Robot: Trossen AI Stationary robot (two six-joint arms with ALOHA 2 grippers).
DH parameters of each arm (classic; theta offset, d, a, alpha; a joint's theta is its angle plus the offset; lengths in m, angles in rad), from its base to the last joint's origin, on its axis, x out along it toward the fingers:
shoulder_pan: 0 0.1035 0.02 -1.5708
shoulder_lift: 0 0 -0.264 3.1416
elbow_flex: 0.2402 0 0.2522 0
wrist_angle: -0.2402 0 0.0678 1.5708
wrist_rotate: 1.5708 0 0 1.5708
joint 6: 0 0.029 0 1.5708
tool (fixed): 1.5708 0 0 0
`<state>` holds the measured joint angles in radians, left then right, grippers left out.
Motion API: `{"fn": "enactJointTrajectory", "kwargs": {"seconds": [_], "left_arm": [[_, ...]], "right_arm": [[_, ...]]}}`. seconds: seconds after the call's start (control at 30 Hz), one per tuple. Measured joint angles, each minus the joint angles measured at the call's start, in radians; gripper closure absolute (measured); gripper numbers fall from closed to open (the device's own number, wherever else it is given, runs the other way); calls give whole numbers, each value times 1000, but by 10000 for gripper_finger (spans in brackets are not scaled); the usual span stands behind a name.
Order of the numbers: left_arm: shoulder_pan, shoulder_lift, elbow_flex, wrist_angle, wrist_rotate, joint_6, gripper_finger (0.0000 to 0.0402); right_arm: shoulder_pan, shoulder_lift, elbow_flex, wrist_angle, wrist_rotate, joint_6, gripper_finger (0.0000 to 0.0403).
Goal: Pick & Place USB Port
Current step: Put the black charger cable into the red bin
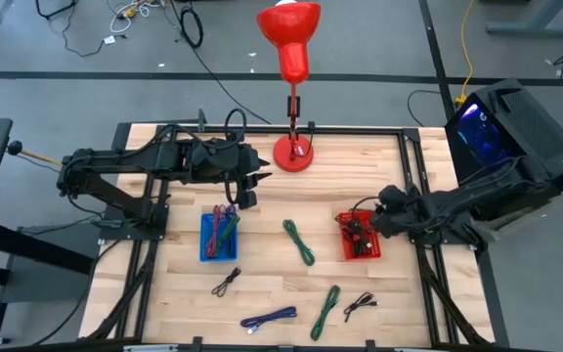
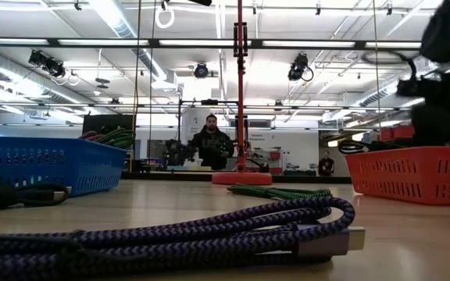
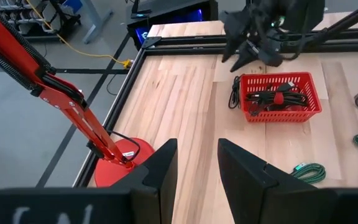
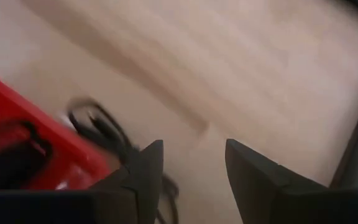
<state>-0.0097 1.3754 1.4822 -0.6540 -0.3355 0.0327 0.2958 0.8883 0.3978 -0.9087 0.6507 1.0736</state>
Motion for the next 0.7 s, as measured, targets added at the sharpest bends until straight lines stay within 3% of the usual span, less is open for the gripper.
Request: {"fn": "enactJointTrajectory", "kwargs": {"seconds": [0.17, 0.47, 0.7], "left_arm": [[0, 0, 0, 0, 0, 0, 282], [0, 0, 0, 5, 0, -1, 282], [0, 0, 0, 5, 0, 0, 282]], "right_arm": [[1, 1, -105, 78, -63, 78, 229], [0, 0, -110, 142, -137, 54, 229], [0, 0, -110, 205, -131, -2, 229]]}}
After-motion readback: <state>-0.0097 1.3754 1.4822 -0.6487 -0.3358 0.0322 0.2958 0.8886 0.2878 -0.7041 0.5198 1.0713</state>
